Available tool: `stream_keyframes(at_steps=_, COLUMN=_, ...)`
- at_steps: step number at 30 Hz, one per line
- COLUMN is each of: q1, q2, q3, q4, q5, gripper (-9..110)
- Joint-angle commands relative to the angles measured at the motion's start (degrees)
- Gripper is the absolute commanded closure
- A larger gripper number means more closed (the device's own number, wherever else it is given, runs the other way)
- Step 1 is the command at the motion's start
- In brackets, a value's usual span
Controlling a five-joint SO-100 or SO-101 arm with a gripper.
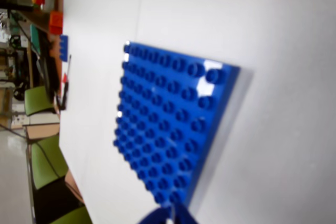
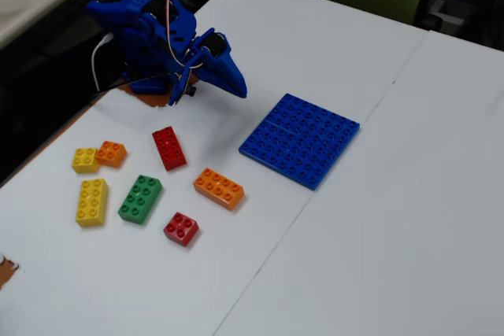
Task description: Pick up the 2x4 orange block and go up the 8x8 blue block.
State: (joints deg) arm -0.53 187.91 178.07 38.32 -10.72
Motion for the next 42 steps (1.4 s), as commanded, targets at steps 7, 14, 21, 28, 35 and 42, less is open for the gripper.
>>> stream_keyframes(at_steps=7, q1=-0.3, q2=2.4, q3=2.2, q4=0.0, q5=-0.4, gripper=101)
stream_keyframes(at_steps=14, q1=-0.3, q2=2.4, q3=2.2, q4=0.0, q5=-0.4, gripper=101)
stream_keyframes(at_steps=21, q1=-0.4, q2=2.4, q3=2.2, q4=0.0, q5=-0.4, gripper=100)
stream_keyframes(at_steps=28, q1=-0.8, q2=2.4, q3=2.3, q4=-2.7, q5=-16.0, gripper=101)
stream_keyframes(at_steps=35, q1=-0.4, q2=2.4, q3=2.2, q4=-2.5, q5=-54.2, gripper=101)
stream_keyframes(at_steps=42, q1=0.4, q2=2.5, q3=2.2, q4=0.5, q5=-73.0, gripper=101)
